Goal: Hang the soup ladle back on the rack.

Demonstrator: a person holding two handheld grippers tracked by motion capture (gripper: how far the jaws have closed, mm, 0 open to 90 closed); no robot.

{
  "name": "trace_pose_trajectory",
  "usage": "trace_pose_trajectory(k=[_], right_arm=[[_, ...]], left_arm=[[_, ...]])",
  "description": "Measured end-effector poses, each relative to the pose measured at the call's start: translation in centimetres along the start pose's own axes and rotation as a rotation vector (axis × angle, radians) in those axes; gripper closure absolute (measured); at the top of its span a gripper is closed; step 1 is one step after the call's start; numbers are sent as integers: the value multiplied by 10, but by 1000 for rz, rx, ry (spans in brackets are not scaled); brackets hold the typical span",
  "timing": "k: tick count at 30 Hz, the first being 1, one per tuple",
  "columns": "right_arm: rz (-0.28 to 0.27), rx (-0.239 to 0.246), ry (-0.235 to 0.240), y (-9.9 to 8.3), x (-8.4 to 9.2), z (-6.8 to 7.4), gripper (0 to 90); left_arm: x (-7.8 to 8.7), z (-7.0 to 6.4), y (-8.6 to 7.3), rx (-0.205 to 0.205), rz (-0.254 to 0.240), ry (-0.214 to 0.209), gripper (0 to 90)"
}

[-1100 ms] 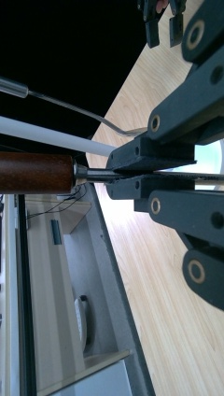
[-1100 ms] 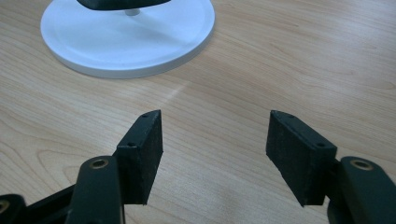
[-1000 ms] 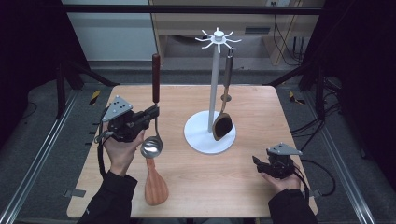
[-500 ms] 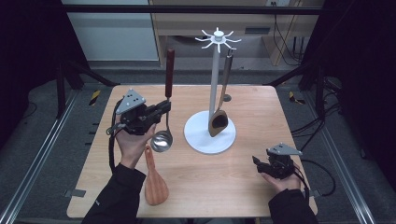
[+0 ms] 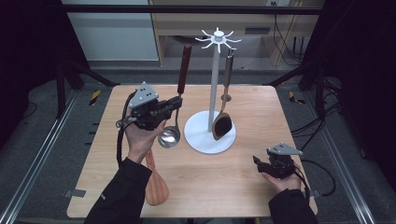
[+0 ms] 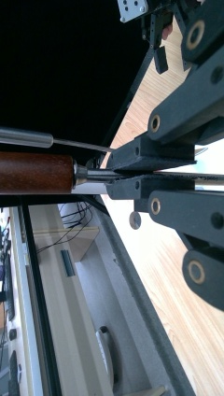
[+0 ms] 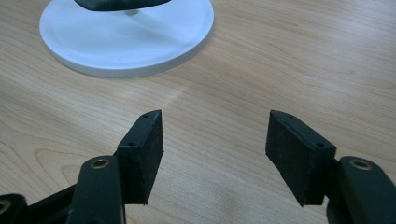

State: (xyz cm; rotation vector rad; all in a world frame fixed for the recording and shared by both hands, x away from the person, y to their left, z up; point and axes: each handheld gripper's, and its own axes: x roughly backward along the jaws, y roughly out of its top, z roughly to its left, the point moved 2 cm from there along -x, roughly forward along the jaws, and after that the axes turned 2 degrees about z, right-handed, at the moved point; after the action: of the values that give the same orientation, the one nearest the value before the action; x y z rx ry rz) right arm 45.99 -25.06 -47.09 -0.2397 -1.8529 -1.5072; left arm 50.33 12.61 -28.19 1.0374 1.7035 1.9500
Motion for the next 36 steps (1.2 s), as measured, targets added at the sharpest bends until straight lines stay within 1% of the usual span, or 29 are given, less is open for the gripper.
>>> trace_pose_trajectory(k=[5, 11, 12, 17, 25, 30, 36], right_arm=[[0, -2, 2, 0, 0, 0, 370], [-3, 4, 0, 0, 0, 0, 370], [-3, 4, 1, 0, 0, 0, 371], [-2, 6, 1, 0, 0, 0, 372], [-4, 8, 1, 0, 0, -1, 374], [-3, 2, 3, 0, 1, -1, 376], [-5, 8, 4, 0, 1, -1, 378]], left_arm=[[-10, -1, 4, -8, 21, -3, 852], [-20, 1, 6, 2, 35, -3, 852], [-21, 2, 6, -2, 38, -2, 852], [-25, 1, 8, -4, 44, -8, 852], [-31, 1, 11, -2, 54, -3, 852], [-34, 0, 11, -1, 52, -9, 852], [-40, -1, 14, -5, 67, -3, 852]])
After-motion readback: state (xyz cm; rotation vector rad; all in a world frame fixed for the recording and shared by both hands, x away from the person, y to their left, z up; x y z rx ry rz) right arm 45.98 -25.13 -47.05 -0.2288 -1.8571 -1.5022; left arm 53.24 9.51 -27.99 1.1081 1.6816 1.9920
